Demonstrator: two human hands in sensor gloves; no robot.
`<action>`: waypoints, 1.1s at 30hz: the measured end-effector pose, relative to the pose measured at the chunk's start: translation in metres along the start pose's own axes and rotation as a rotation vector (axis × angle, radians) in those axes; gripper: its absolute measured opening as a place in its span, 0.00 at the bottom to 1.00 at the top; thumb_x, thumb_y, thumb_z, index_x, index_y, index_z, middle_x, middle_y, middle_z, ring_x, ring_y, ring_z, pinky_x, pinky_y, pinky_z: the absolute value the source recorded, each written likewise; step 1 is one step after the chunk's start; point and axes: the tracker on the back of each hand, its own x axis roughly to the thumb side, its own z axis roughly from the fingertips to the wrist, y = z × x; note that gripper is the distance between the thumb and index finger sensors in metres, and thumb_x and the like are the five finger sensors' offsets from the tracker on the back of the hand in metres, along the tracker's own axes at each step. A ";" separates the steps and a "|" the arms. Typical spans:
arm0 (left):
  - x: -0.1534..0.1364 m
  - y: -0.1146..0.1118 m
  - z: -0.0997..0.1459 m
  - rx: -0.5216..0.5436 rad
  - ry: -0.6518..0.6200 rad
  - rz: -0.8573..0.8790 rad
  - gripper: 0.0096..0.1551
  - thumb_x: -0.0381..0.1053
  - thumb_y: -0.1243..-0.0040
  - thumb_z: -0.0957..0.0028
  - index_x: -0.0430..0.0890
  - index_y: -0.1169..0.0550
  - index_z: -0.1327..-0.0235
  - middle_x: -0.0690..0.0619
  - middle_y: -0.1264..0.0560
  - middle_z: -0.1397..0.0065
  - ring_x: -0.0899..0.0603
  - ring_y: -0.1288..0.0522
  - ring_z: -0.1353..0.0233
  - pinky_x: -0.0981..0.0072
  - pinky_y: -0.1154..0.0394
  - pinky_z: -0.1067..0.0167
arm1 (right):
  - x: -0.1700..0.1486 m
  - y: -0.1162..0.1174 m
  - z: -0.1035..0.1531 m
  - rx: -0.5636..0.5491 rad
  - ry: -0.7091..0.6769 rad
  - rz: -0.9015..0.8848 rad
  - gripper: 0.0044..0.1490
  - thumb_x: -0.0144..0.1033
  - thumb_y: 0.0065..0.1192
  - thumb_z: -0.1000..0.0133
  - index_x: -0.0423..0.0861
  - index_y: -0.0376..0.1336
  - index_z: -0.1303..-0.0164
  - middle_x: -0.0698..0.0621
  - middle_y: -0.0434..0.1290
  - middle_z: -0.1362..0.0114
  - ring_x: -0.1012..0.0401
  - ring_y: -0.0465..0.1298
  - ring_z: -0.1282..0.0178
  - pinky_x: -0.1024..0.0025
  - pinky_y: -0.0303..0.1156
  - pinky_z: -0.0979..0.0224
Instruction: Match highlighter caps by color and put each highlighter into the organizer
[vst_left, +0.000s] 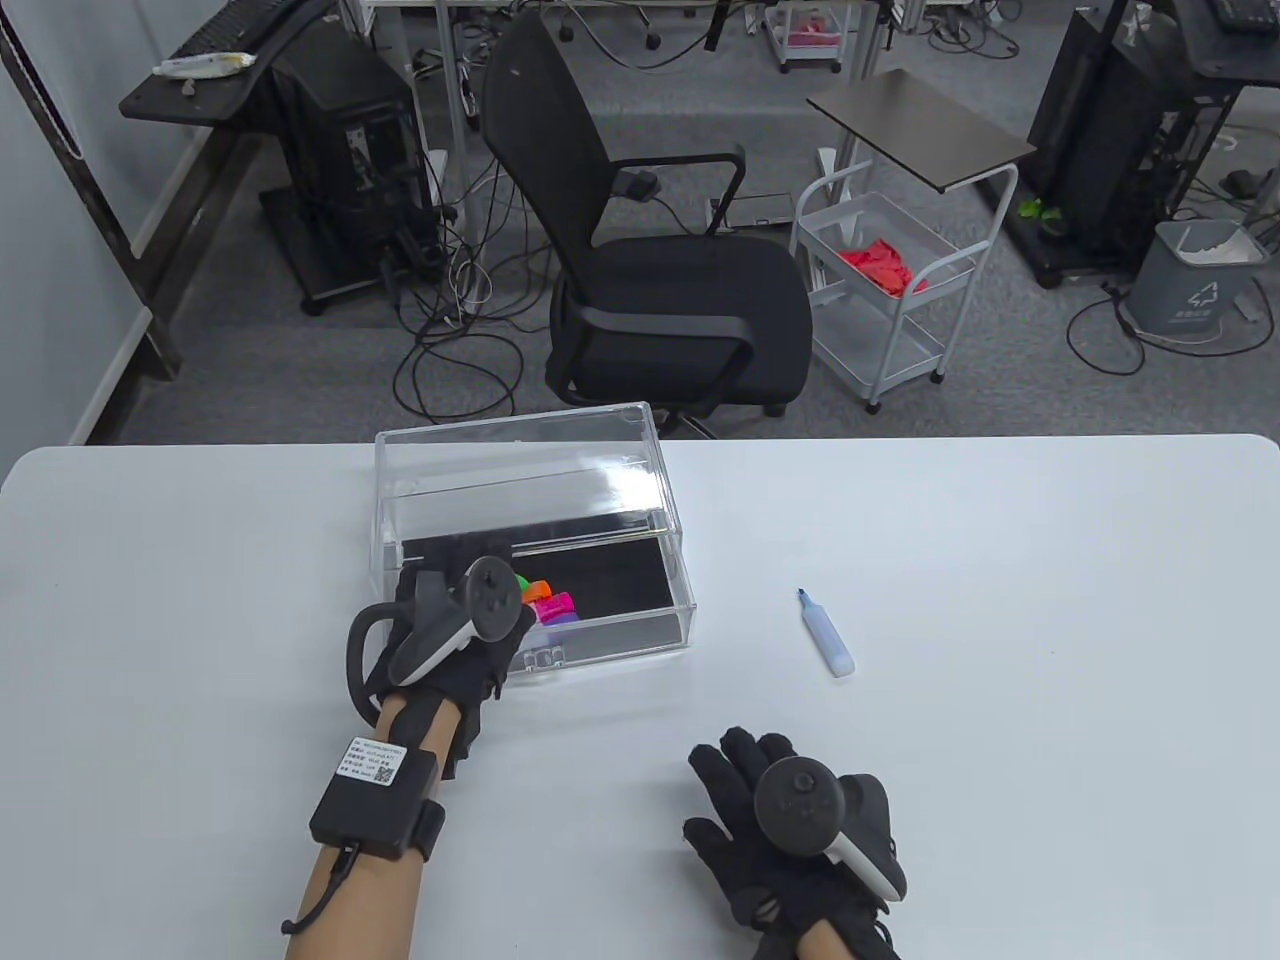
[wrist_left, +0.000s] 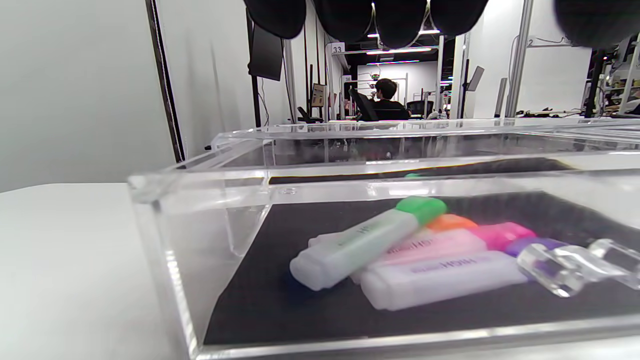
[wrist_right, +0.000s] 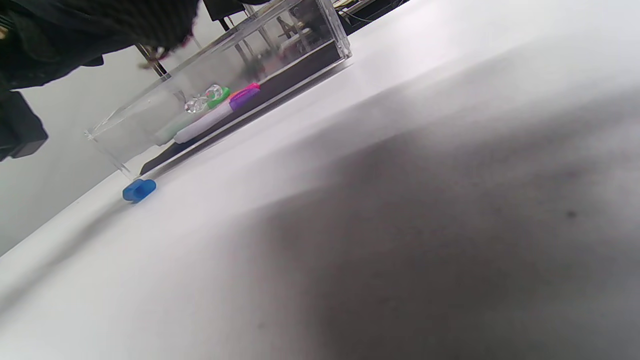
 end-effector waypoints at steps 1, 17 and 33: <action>0.000 0.001 0.006 -0.008 -0.009 0.006 0.49 0.78 0.59 0.56 0.65 0.54 0.21 0.64 0.57 0.14 0.45 0.58 0.11 0.45 0.51 0.18 | 0.001 0.000 0.000 -0.001 0.000 0.006 0.44 0.52 0.62 0.50 0.60 0.49 0.24 0.50 0.43 0.14 0.45 0.36 0.16 0.34 0.31 0.24; 0.004 -0.013 0.114 0.008 -0.079 0.111 0.52 0.81 0.60 0.57 0.64 0.57 0.21 0.63 0.58 0.13 0.45 0.59 0.10 0.44 0.51 0.18 | 0.002 0.004 0.000 0.024 0.000 0.003 0.48 0.58 0.61 0.52 0.63 0.46 0.23 0.53 0.37 0.14 0.45 0.30 0.16 0.34 0.27 0.25; -0.006 -0.062 0.159 -0.056 -0.034 0.218 0.53 0.82 0.60 0.57 0.64 0.58 0.20 0.63 0.60 0.13 0.45 0.60 0.10 0.43 0.52 0.18 | 0.006 0.006 0.002 0.024 -0.002 0.026 0.48 0.58 0.61 0.52 0.63 0.46 0.23 0.54 0.36 0.14 0.49 0.30 0.16 0.35 0.26 0.25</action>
